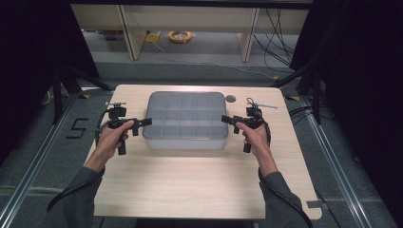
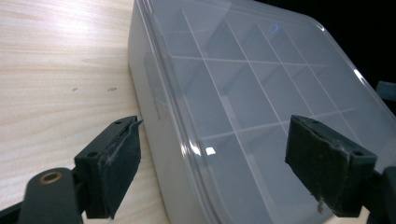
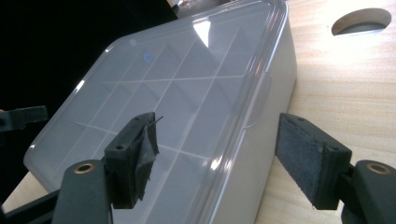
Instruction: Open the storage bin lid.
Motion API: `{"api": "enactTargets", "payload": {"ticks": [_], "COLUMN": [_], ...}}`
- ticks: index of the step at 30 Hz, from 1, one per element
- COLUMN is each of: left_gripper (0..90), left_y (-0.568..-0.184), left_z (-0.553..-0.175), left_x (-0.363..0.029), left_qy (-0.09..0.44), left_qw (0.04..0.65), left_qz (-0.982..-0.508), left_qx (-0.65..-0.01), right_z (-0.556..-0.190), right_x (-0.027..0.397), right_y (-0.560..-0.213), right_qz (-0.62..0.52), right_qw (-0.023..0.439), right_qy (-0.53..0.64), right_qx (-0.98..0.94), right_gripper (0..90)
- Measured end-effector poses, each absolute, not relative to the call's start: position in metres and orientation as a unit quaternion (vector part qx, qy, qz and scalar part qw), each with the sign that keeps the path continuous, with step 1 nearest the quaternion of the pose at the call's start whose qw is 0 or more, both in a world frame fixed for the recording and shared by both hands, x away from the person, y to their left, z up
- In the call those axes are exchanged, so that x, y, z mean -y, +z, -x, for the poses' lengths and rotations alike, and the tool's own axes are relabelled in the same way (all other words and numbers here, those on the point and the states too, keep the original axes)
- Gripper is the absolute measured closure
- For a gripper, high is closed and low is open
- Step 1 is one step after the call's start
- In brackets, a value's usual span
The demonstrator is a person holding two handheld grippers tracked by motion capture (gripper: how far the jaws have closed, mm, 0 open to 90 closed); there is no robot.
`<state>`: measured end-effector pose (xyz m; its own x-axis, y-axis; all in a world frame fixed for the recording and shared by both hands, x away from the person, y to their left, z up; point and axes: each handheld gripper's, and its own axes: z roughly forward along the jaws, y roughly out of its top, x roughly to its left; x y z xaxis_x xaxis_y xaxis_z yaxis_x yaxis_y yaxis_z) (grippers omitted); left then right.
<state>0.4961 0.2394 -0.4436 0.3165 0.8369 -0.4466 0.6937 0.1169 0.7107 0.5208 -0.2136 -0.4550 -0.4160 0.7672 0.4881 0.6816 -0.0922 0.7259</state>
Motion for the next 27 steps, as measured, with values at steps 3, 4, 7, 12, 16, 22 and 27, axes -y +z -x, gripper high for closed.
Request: {"api": "enactTargets", "payload": {"ticks": [3,4,7,12,16,22,27], "left_gripper": [17.6,17.8,17.8,18.2,18.3,19.2,21.9], "left_y": [-0.446,-0.447,-0.449,-0.454,-0.456,-0.459,-0.463], "left_z": [-0.503,-0.505,-0.512,-0.522,-0.528,-0.535,-0.541], "left_x": [-0.237,-0.236,-0.232,-0.227,-0.225,-0.225,-0.226], "left_qy": [0.081,0.083,0.081,0.079,0.076,0.076,0.071], "left_qw": [0.467,0.465,0.461,0.458,0.459,0.452,0.447], "left_qz": [-0.658,-0.657,-0.658,-0.657,-0.652,-0.651,-0.655], "left_qx": [-0.585,-0.588,-0.590,-0.594,-0.599,-0.605,-0.605], "right_z": [-0.522,-0.524,-0.527,-0.529,-0.536,-0.541,-0.544], "right_x": [0.211,0.210,0.208,0.202,0.203,0.201,0.201], "right_y": [-0.454,-0.454,-0.456,-0.454,-0.460,-0.465,-0.469], "right_qz": [-0.550,-0.552,-0.554,-0.578,-0.557,-0.573,-0.566], "right_qw": [0.034,0.027,0.029,0.002,0.027,0.009,0.014], "right_qy": [0.502,0.503,0.501,0.491,0.496,0.489,0.496], "right_qx": [-0.666,-0.665,-0.664,-0.652,-0.666,-0.658,-0.658], "right_gripper": [30.9,30.9,31.3,32.0,32.0,32.9,34.8]}}
